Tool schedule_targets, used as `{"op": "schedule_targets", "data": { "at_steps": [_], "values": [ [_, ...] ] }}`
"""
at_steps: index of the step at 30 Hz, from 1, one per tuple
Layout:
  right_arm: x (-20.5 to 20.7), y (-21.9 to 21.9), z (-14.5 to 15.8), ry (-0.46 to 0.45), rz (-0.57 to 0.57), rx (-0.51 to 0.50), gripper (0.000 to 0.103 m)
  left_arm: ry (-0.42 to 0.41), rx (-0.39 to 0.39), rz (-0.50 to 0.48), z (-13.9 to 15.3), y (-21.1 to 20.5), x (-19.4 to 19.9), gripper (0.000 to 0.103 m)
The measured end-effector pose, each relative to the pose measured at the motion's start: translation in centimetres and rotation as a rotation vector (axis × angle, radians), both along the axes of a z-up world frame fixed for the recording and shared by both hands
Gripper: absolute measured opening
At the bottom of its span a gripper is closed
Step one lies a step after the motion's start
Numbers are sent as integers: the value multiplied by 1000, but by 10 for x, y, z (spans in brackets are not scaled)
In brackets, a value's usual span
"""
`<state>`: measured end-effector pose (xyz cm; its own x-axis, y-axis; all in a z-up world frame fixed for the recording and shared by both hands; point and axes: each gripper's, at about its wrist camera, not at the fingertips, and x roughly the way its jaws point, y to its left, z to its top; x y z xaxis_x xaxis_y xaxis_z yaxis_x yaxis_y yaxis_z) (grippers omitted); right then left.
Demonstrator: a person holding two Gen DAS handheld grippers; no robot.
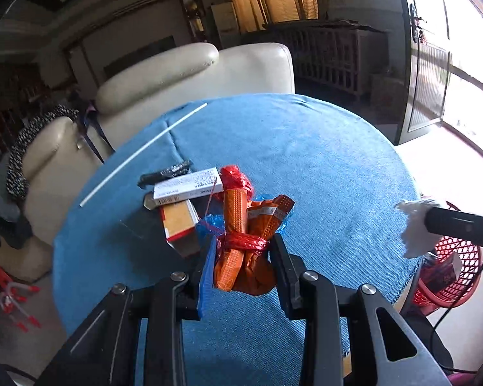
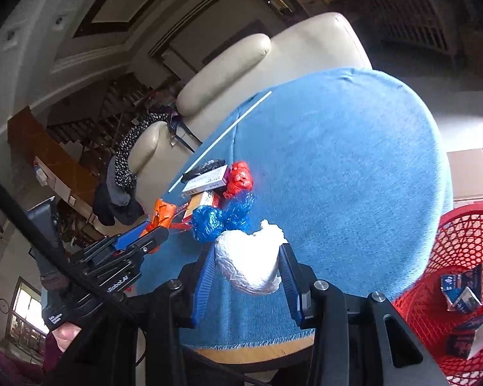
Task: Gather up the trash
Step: 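Carry both items to the red wastebasket and open both tools to drop them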
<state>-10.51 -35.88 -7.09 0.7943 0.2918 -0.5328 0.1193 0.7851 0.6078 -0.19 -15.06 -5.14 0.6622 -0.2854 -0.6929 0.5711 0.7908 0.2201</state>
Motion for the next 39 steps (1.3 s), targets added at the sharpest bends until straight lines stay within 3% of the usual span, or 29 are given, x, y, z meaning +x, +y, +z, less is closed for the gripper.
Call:
{"op": "schedule_targets", "data": {
  "at_steps": [13,39],
  "values": [
    [-23,-15,3,-12,-33,2,42,-69,52,-24,7,-22,-21,35],
    [-40,-39,-1,7,-101,16,42,-85,108,-81,1,-62,-32,35]
  ]
}}
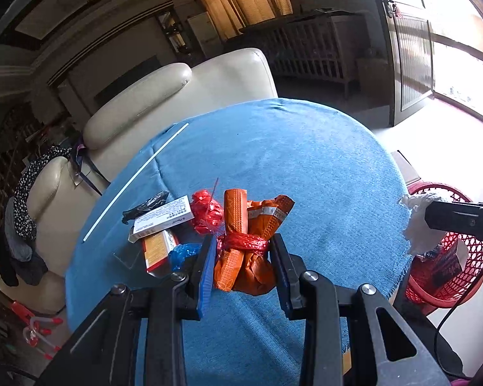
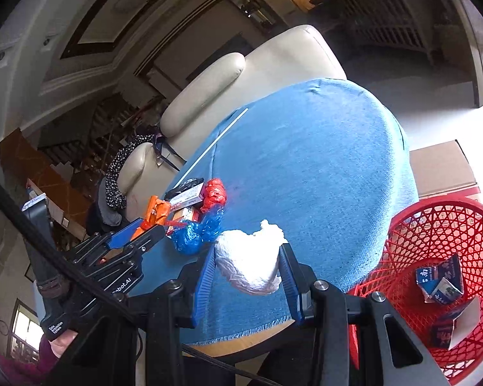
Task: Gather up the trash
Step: 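Carry both items to the red wastebasket and open both tools to drop them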
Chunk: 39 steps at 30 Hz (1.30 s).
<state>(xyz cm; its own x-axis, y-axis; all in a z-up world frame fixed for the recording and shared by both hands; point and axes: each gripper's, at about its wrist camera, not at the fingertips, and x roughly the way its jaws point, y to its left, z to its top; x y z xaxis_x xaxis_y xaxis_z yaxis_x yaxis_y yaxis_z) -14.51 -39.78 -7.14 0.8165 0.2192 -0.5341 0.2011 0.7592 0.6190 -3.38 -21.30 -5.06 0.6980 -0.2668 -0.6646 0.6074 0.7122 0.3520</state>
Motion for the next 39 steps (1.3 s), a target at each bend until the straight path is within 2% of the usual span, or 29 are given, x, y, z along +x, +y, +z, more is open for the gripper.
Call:
{"op": "schedule_targets", "data": {
  "at_steps": [12,22,26,31,34,38,39],
  "values": [
    [-12,-13,-5,13,-42,8,42,5,18,-35,-5,-19,-6,35],
    [-28,-30,-7,42,-105,-21,42,26,41,-111,-13,-48,-16,35],
    [-42,-45,-11,69,-155,-39,43,95,29,-174,-21,-65,-22,35],
    [-68,-68,-18,134,-254,-69,43,259,-1,-303,-36,-93,-33,35],
    [-86,-81,-24,183,-316,-78,44,326,-1,-368,-46,-106,-43,37],
    [-103,-94,-34,236,-363,-57,49,383,4,-442,-53,-119,-58,39],
    [-106,-96,-35,241,-373,-47,51,388,6,-450,-53,-120,-59,44]
  ]
}}
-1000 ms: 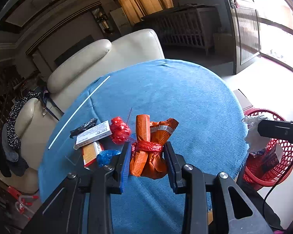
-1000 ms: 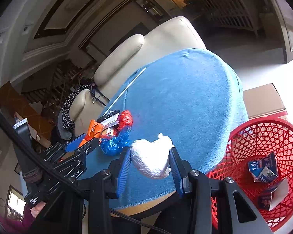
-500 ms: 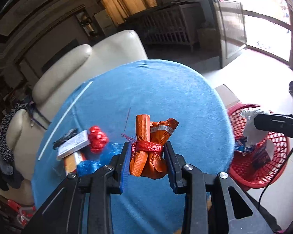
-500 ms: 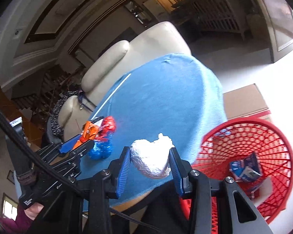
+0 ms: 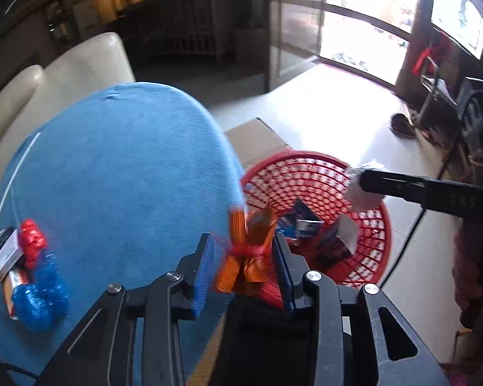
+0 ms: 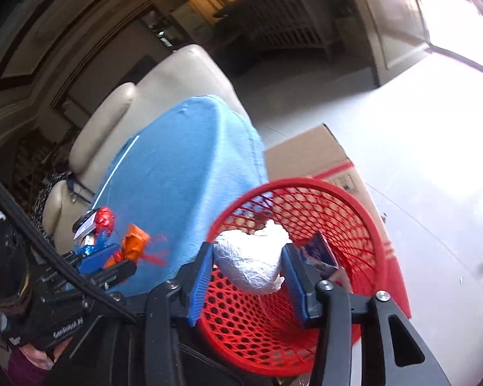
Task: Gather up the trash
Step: 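Carry both items to the red wastebasket and open both tools to drop them, then grasp the yellow medicine box with the left tool while the right tool grasps the blue plastic bag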
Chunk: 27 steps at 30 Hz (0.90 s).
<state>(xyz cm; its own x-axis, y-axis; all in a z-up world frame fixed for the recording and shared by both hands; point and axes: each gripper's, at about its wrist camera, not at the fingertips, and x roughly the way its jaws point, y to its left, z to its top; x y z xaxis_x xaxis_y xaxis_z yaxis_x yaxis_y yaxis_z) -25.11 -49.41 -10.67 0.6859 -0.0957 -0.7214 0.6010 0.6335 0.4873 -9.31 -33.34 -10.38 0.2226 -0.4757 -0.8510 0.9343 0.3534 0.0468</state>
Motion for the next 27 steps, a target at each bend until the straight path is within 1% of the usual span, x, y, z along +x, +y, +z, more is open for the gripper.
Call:
{"op": "schedule_targets", "data": {
  "at_steps": [1,2,3,6,9,12,15,18,27],
  "values": [
    [-3,-3,-2,0,-11,17,52,5,-2,-7,0,0,-1,48],
    [-5,-5,-4,-2,-20,33,54,8,-9,-10,1,0,-2,55],
    [-7,-7,-6,-7,-28,44,55,8,-19,-9,2,2,-2,57],
    [-4,-7,-6,-15,-33,55,55,9,-35,13,7,8,7,57],
    [3,-3,-1,-16,-23,32,55,23,-49,71,10,22,24,58],
    [14,3,2,-25,0,26,55,41,-43,134,8,40,41,59],
    [32,11,4,-38,36,30,55,42,-31,199,4,64,52,59],
    [52,23,5,-35,90,23,55,62,-42,265,3,91,65,59],
    [108,71,11,-32,251,12,55,6,-68,491,7,177,108,62]
  ]
}}
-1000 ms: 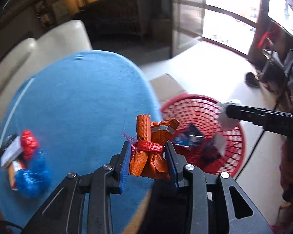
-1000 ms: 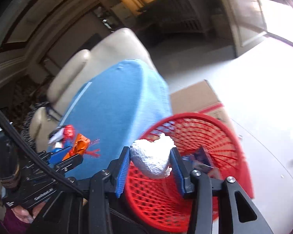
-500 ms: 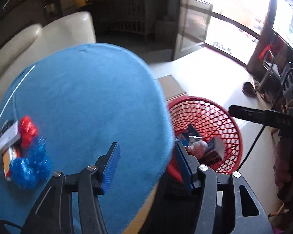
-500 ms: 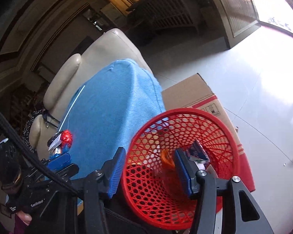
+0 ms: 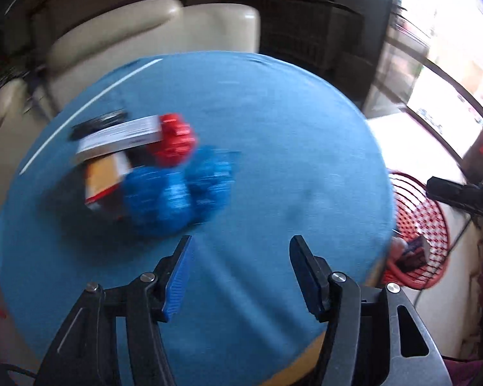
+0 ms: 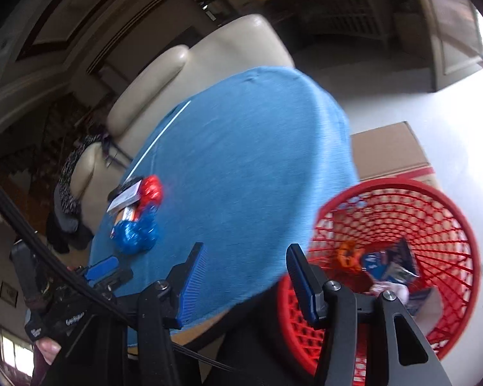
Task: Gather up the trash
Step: 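Grasp the yellow medicine box with the left tool while the right tool grasps the blue plastic bag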
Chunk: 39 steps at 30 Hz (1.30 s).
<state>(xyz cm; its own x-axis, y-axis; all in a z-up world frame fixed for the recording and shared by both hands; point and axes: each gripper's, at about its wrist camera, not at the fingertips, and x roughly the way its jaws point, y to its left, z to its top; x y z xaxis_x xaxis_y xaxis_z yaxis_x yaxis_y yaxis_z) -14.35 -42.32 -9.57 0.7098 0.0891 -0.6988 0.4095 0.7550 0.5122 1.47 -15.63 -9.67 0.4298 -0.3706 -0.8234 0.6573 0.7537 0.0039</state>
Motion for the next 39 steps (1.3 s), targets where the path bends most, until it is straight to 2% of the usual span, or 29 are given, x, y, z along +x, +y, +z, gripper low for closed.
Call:
{"op": "schedule_targets", "data": {
  "at_steps": [8,16,18,22,26,28,32,33,35,39],
  "values": [
    [47,35,-2,26,121,4,55,43,-60,211,3,75,52,62],
    [115,77,-5,53,267,3,55,104,-134,311,8,106,93,64],
    [130,91,-2,51,315,-16,55,133,-169,316,11,108,108,68],
    [159,111,-2,53,364,-48,60,211,-202,314,8,93,142,69],
    [174,111,-11,71,335,5,60,266,-166,310,-7,70,170,69],
    [174,111,-13,78,328,5,60,286,-123,321,-17,61,179,69],
    [176,106,-19,116,313,0,60,311,-103,333,-30,52,188,68],
    [177,104,-21,122,308,6,60,305,-96,336,-32,52,188,65],
    [183,103,-23,131,303,21,60,309,-95,336,-36,54,187,47],
    [201,105,-28,123,304,32,62,306,-115,346,-39,68,181,47]
  ]
}}
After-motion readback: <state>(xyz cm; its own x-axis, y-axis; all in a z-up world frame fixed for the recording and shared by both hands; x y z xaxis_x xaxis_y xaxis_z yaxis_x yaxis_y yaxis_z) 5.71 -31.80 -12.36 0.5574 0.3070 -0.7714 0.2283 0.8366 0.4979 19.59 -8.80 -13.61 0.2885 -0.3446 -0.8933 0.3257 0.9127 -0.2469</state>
